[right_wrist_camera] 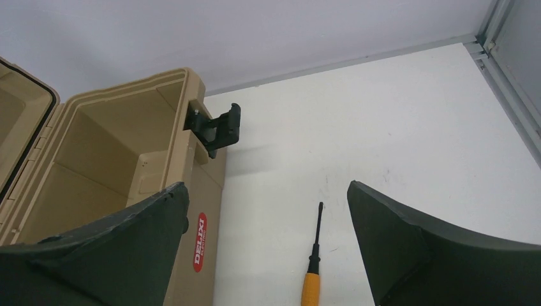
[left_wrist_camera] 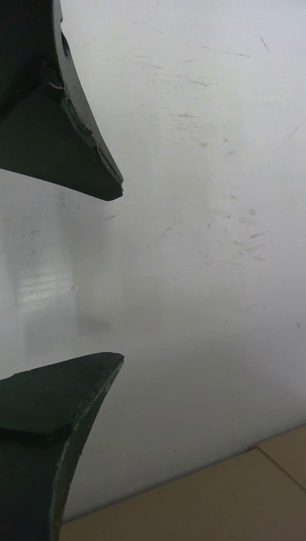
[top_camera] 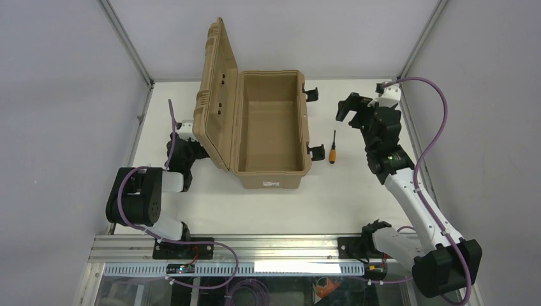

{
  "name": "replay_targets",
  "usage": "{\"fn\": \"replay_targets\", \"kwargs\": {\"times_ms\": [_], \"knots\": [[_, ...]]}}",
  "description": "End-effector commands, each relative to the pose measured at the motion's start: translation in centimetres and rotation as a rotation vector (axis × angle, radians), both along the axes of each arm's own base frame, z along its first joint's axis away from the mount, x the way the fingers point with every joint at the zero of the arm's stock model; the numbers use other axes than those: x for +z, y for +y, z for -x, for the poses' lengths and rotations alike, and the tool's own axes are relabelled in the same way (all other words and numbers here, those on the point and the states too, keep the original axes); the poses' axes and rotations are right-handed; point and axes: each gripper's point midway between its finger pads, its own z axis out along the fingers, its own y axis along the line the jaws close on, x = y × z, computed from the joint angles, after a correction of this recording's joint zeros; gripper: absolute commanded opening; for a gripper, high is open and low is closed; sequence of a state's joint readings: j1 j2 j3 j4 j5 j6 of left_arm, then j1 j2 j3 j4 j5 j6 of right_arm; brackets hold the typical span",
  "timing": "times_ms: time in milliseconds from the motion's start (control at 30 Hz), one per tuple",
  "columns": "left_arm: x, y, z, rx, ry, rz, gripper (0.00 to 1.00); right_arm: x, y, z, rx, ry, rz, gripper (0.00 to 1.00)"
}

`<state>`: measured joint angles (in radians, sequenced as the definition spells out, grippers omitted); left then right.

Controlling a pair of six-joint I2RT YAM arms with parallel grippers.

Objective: Put the screwdriver in the bin
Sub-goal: Pick up the screwdriver from the center of the board.

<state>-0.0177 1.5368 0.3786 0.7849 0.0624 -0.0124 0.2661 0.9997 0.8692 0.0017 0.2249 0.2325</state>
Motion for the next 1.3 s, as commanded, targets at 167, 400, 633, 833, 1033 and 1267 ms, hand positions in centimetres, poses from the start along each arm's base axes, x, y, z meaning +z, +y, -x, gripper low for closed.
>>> {"fn": "replay_targets", "kwargs": {"times_ms": [167, 400, 633, 833, 1033, 1267], "knots": [[1.8, -0.2, -0.4, -0.012, -0.063, 0.017, 0.99, 1.9, -1.0, -0.1, -0.057, -0.045, -0.004, 0.99], [1.8, -0.2, -0.4, -0.013, -0.064, 0.017, 0.99, 1.7, -1.3, 0.0, -0.077, -0.007, -0.001, 0.99], [1.8, -0.2, -0.4, -0.013, -0.063, 0.017, 0.99, 3.1, -1.3, 0.2, -0.07, 0.016, 0.024, 0.99], [1.8, -0.2, -0.4, -0.013, -0.063, 0.017, 0.99, 5.1, -0.9, 0.3, -0.044, 0.058, 0.037, 0.99], [1.8, -0.2, -0.4, -0.013, -0.063, 0.018, 0.99, 6.4, -0.6, 0.0, -0.029, 0.124, 0.054, 0.99], [1.8, -0.2, -0.4, -0.013, -0.063, 0.017, 0.99, 6.9, -0.3, -0.8, -0.03, 0.226, 0.074, 0.99]]}}
